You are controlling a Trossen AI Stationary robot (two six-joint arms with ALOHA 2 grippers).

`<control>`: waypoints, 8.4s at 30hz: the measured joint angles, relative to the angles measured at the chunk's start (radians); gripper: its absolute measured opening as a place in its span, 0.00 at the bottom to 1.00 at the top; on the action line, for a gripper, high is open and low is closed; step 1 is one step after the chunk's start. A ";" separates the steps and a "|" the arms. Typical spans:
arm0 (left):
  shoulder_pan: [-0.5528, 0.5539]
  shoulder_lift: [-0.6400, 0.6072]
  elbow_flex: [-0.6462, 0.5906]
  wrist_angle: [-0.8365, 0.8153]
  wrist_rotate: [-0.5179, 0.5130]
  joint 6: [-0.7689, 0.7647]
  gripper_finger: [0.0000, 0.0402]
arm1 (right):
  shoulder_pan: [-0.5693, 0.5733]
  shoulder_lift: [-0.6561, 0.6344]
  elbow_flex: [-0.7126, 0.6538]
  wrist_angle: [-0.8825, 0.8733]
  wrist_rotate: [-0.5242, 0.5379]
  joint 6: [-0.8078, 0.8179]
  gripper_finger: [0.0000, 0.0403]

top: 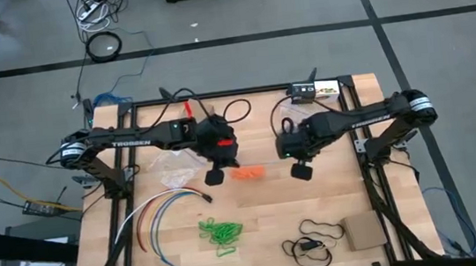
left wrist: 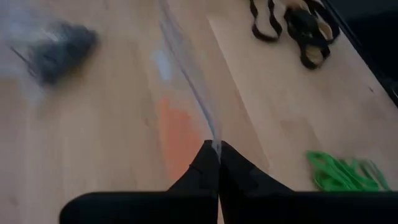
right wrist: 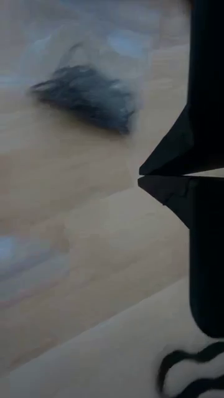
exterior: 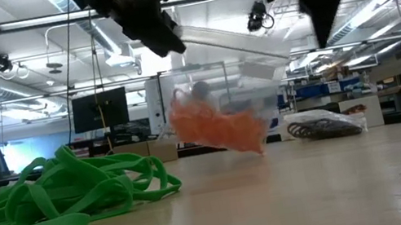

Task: Sort rubber bands
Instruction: Close the transparent zip bag, then open the transparent zip bag

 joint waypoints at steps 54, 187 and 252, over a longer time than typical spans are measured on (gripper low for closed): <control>0.362 0.341 0.397 -0.536 -0.477 0.000 0.65 | 0.497 -0.140 -0.330 0.128 0.499 0.771 0.00; -0.182 -0.226 -0.586 0.941 -0.455 0.116 0.00 | -0.107 -0.003 -0.444 1.645 -0.293 0.181 0.10; -0.114 0.028 0.039 0.001 -0.355 0.315 0.36 | -0.099 -0.016 -0.444 1.424 -0.178 -0.032 0.00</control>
